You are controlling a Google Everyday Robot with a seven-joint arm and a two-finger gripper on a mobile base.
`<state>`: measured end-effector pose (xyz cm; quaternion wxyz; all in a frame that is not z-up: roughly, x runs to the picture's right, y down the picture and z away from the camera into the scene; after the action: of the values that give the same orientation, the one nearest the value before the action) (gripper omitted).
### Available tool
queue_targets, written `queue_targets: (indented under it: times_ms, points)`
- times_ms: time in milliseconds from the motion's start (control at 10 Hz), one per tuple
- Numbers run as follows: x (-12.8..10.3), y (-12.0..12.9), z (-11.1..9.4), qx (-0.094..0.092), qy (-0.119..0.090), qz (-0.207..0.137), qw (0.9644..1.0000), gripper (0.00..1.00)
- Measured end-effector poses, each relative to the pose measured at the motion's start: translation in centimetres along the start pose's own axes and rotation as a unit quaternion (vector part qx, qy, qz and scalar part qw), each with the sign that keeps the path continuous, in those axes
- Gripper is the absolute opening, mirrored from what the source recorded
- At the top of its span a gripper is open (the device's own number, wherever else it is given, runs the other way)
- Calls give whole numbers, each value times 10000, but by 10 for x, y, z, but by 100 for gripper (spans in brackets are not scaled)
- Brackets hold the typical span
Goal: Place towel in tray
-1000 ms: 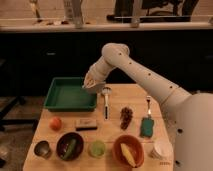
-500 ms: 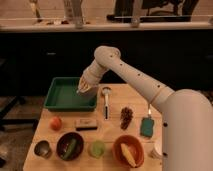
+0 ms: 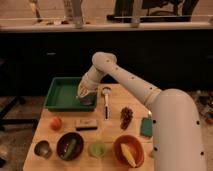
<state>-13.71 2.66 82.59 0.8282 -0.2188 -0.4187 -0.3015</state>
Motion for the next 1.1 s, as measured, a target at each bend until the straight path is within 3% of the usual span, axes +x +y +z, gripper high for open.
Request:
queue_targets:
  times_ms: [300, 600, 1100]
  points:
    - [-2, -9, 20, -85, -136, 33, 9999, 0]
    - [-1, -9, 24, -114, -161, 48, 9998, 3]
    - [0, -9, 24, -113, -160, 46, 9998, 50]
